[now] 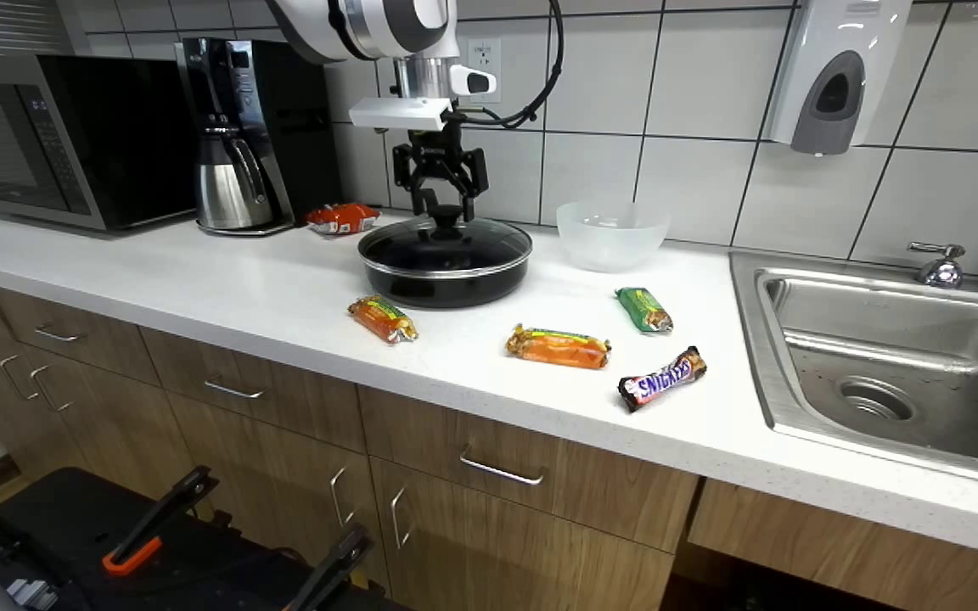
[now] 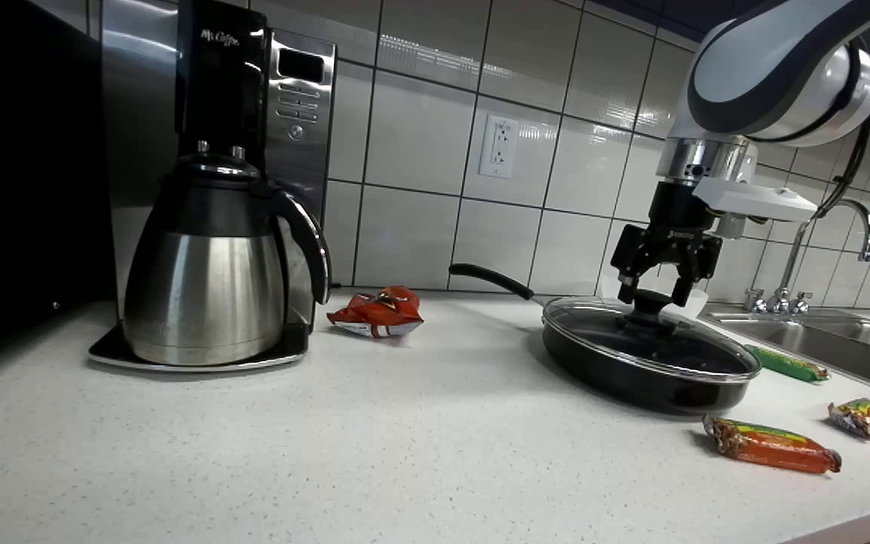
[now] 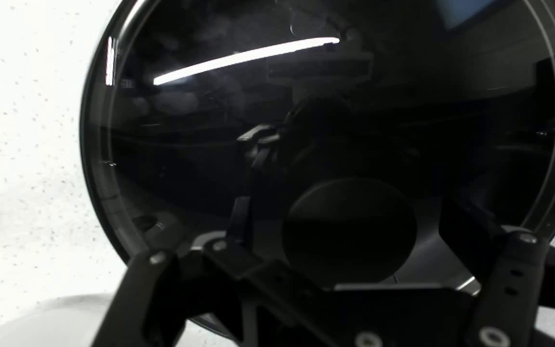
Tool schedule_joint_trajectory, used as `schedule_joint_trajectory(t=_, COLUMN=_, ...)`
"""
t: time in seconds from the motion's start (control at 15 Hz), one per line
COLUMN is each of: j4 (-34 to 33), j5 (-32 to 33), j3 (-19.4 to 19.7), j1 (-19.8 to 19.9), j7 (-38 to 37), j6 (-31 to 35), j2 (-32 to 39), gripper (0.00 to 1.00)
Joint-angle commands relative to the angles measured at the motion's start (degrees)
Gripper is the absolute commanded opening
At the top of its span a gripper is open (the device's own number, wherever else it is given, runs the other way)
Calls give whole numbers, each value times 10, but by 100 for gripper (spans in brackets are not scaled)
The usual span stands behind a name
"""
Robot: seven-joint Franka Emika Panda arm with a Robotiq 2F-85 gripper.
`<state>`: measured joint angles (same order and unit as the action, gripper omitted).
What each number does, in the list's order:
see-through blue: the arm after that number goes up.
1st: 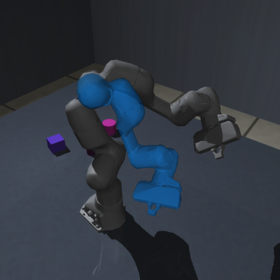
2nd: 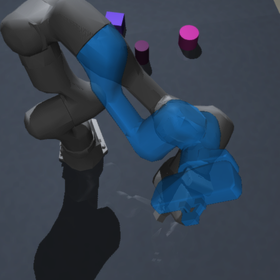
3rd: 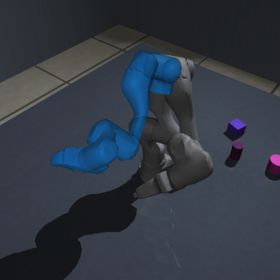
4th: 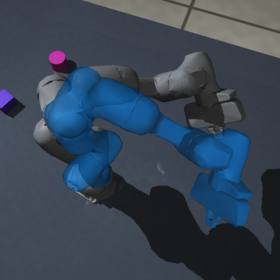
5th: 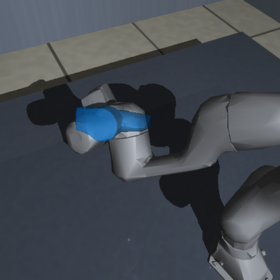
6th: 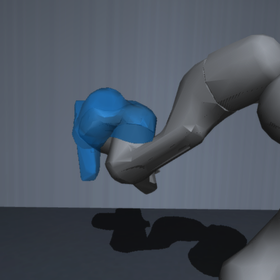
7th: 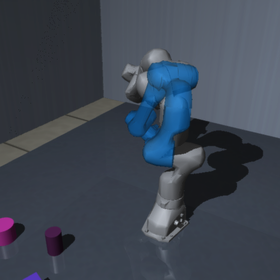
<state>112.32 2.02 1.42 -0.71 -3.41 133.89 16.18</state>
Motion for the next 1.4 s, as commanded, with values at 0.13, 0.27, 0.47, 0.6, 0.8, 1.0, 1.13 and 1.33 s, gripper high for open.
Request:
schedule_joint_trajectory(t=0.13, j4=-33, j5=13, j3=1, j1=-8, j7=-18, j6=-25, j2=12, gripper=58)
schedule_joint_trajectory(t=0.27, j4=-32, j5=16, j3=2, j1=-9, j7=-19, j6=-25, j2=6, gripper=43)
schedule_joint_trajectory(t=0.47, j4=-27, j5=19, j3=1, j1=-11, j7=-21, j6=-26, j2=-4, gripper=39)
schedule_joint_trajectory(t=0.6, j4=-25, j5=22, j3=1, j1=-14, j7=-23, j6=-27, j2=-12, gripper=39)
schedule_joint_trajectory(t=0.8, j4=-22, j5=34, j3=-1, j1=-23, j7=-27, j6=-29, j2=-31, gripper=39)
schedule_joint_trajectory(t=1.0, j4=-23, j5=54, j3=-3, j1=-35, j7=-39, j6=-32, j2=-45, gripper=39)
schedule_joint_trajectory(t=1.13, j4=-26, j5=62, j3=-5, j1=-43, j7=-47, j6=-35, j2=-50, gripper=39)
schedule_joint_trajectory(t=1.33, j4=-34, j5=69, j3=-12, j1=-54, j7=-55, j6=-42, j2=-52, gripper=39)
